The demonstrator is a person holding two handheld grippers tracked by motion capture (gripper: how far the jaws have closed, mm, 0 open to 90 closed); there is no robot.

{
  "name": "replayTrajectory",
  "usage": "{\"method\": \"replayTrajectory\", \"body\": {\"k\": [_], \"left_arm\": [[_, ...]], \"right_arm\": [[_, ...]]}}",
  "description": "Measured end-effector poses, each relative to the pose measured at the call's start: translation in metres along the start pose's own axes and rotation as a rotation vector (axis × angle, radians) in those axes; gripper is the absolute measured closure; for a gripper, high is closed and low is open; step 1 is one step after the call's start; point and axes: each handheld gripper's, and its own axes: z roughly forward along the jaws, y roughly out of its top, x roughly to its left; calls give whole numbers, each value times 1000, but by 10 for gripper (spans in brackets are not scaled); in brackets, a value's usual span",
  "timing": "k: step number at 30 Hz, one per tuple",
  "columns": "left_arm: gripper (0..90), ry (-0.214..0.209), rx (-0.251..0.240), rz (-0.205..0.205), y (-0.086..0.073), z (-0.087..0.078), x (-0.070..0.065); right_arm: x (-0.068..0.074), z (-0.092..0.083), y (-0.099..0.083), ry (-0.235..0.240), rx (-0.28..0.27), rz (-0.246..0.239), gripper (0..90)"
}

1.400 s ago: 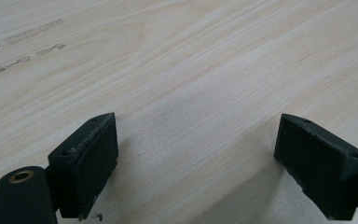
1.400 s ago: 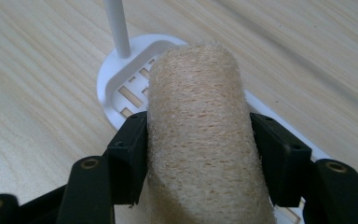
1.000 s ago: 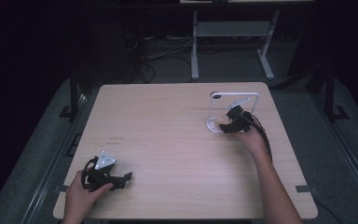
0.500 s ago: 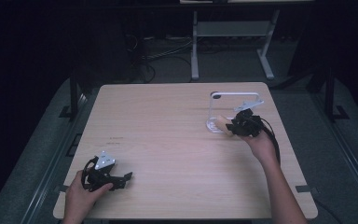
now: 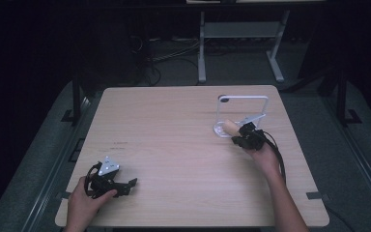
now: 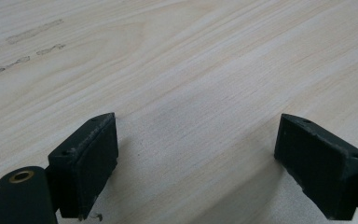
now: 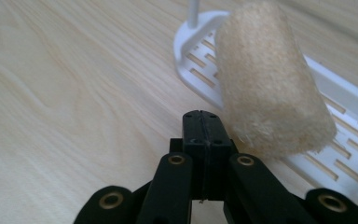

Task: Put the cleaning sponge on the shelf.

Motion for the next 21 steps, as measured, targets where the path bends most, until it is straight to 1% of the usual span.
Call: {"method": "replayTrajectory", "body": {"k": [2, 4, 6, 9, 13, 18, 21], "left_arm": [[129, 0, 0, 0, 0, 0, 0], [129, 0, 0, 0, 0, 0, 0], [129, 0, 0, 0, 0, 0, 0], [129, 0, 0, 0, 0, 0, 0], [129, 0, 0, 0, 0, 0, 0], [129, 0, 0, 0, 0, 0, 0], [129, 0, 0, 0, 0, 0, 0]], "right_arm": [[-5, 2, -3, -10, 12, 15, 897], [-7, 2, -3, -14, 12, 20, 898], [-11, 2, -5, -34, 19, 25, 898], [-17, 3, -6, -50, 32, 33, 897], [-25, 4, -7, -74, 37, 46, 898], [-34, 3, -8, -95, 37, 74, 898], [-38, 4, -10, -106, 36, 79, 898]]}}
